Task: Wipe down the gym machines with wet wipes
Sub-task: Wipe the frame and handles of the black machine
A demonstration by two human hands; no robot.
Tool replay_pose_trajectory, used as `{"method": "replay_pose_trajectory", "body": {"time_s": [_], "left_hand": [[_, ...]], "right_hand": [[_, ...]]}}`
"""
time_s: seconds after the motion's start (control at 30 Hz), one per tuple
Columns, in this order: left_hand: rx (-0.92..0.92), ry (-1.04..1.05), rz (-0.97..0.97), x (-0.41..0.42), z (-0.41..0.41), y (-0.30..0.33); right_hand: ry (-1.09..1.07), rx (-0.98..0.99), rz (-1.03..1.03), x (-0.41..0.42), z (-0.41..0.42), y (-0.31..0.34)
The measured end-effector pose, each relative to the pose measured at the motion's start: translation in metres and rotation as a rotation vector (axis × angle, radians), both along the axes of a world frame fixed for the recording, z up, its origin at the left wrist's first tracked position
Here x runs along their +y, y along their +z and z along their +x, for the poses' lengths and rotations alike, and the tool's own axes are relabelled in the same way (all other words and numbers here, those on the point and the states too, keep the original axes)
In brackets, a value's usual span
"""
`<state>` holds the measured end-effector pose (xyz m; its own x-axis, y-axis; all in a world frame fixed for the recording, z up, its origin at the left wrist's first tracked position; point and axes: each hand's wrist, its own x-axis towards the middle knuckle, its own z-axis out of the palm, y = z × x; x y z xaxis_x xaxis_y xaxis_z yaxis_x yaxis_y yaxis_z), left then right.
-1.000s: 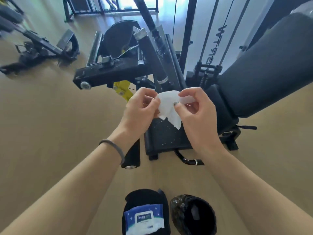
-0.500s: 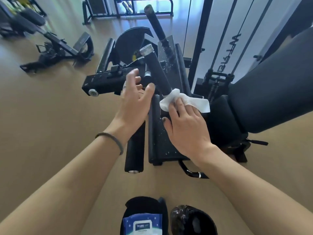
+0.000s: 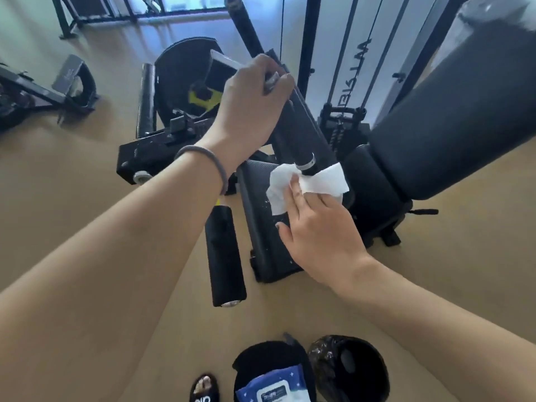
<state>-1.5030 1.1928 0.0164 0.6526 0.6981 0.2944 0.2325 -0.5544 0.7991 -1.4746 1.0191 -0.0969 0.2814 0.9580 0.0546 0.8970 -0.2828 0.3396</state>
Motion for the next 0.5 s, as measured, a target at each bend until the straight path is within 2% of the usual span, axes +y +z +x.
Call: {"method": "replay_pose_trajectory", "body": {"time_s": [0.17, 0.3, 0.4, 0.5], "left_hand": [[-0.038, -0.117, 0.033, 0.013, -0.001, -0.004], [-0.092, -0.162, -0.015, 0.012, -0.001, -0.007], [-0.108, -0.157, -0.044, 0.012, 0.0, -0.009], [-0.11, -0.167, -0.039, 0.011, 0.0, -0.009]], "right_hand": [[-0.138, 0.056, 0.21, -0.012, -0.008, -0.011], [-0.296, 0.088, 0.353, -0.028, 0.007, -0.006], [-0.39, 0.255, 0.365, -0.009, 0.021, 0.011], [-0.311, 0.432, 0.309, -0.004, 0.026, 0.022]]}}
